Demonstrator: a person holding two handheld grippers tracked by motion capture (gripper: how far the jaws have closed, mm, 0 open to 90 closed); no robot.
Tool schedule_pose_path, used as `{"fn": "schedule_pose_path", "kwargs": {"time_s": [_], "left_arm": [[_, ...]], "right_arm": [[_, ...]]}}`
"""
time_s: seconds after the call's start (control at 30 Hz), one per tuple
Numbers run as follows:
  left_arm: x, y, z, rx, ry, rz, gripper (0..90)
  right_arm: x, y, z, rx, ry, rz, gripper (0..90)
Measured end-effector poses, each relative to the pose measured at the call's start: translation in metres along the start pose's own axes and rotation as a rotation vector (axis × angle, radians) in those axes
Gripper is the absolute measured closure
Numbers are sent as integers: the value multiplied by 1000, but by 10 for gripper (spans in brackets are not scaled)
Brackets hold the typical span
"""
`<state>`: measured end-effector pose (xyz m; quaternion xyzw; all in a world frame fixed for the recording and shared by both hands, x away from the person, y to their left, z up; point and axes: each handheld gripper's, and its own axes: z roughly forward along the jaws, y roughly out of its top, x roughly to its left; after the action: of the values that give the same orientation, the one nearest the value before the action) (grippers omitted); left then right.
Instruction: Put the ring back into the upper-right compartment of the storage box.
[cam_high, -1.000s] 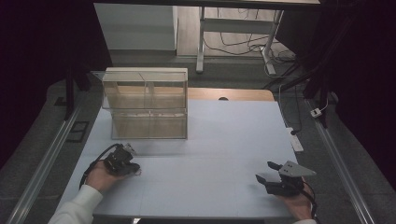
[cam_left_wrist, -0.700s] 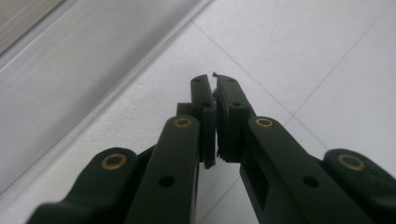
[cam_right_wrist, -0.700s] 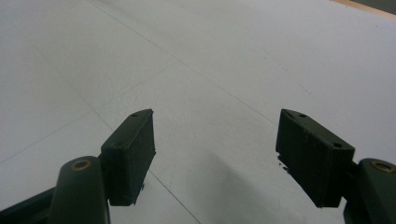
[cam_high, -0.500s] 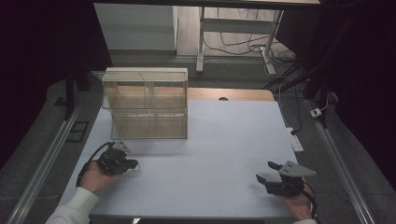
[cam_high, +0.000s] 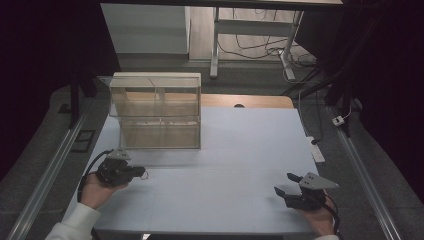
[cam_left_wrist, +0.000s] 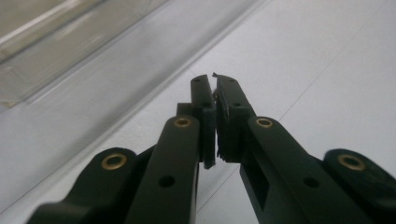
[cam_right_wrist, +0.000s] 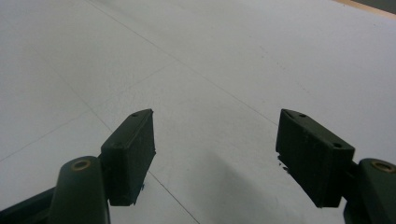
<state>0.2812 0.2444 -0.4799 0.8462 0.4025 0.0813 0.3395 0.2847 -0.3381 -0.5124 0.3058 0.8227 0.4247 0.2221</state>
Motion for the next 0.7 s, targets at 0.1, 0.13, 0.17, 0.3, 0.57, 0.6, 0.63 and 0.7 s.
{"fn": "schedule_pose_path", "kwargs": {"time_s": [0.1, 0.13, 0.17, 0.3, 0.57, 0.6, 0.63, 0.7], "left_arm": [[1, -1, -5, -25, -4, -13, 859], [1, -2, -6, -33, -5, -16, 859], [1, -2, -7, -42, -3, -20, 859], [2, -3, -12, -72, -4, -29, 860], [1, -1, -20, -121, -2, -37, 859], [0, -1, -21, -128, -3, -38, 859], [0, -1, -22, -133, -4, -38, 859], [-1, 0, -24, -145, -5, -38, 859]], "right_arm": [[0, 0, 0, 0, -1, 0, 276], [0, 0, 0, 0, -1, 0, 276], [0, 0, 0, 1, -3, -1, 276], [0, 0, 0, -1, -4, 0, 276], [0, -1, -1, -4, -9, 1, 279], [0, 0, -1, -8, -11, 1, 279], [0, 0, -1, -6, -15, 2, 279], [-1, 0, -1, -6, -9, 3, 279]]}}
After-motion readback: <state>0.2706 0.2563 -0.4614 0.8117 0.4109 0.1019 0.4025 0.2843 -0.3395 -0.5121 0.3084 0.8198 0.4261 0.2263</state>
